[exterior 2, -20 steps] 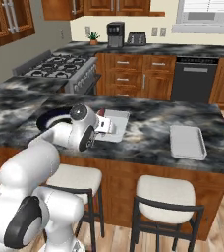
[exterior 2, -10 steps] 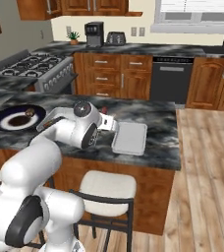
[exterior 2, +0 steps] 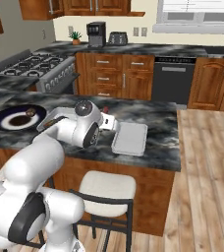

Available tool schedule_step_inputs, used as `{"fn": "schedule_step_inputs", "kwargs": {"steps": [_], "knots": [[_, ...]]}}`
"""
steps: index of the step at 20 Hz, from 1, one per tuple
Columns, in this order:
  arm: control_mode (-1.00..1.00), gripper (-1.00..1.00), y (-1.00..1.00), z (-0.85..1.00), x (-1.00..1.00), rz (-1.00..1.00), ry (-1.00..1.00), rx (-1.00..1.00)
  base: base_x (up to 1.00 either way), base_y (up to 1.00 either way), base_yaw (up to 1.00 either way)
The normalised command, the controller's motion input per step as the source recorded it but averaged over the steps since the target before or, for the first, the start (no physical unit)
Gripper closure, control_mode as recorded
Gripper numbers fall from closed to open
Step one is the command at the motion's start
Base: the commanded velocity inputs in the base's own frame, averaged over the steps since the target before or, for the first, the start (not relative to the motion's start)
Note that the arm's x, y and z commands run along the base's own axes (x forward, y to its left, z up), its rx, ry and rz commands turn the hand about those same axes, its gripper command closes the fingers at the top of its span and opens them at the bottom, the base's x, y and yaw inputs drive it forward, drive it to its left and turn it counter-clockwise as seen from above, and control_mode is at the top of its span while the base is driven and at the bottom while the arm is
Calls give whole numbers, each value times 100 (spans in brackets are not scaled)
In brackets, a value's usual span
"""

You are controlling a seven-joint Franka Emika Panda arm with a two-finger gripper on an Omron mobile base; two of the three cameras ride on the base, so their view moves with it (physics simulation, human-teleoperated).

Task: Place one cooked food and one vegetable from the large plate to each tupperware container.

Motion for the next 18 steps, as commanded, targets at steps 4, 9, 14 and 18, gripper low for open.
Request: {"fn": "schedule_step_inputs", "kwargs": {"steps": [4, 9, 14, 18], "knots": [[-100, 100, -82, -39, 100, 0, 10, 3, 0, 0, 0], [-100, 100, -26, -57, 100, 3, 10, -2, 0, 0, 0], [-100, 100, -6, -54, 68, 11, 24, -1, 0, 0, 0], [-100, 100, -5, -55, 46, 13, 19, 0, 0, 0, 0]]}}
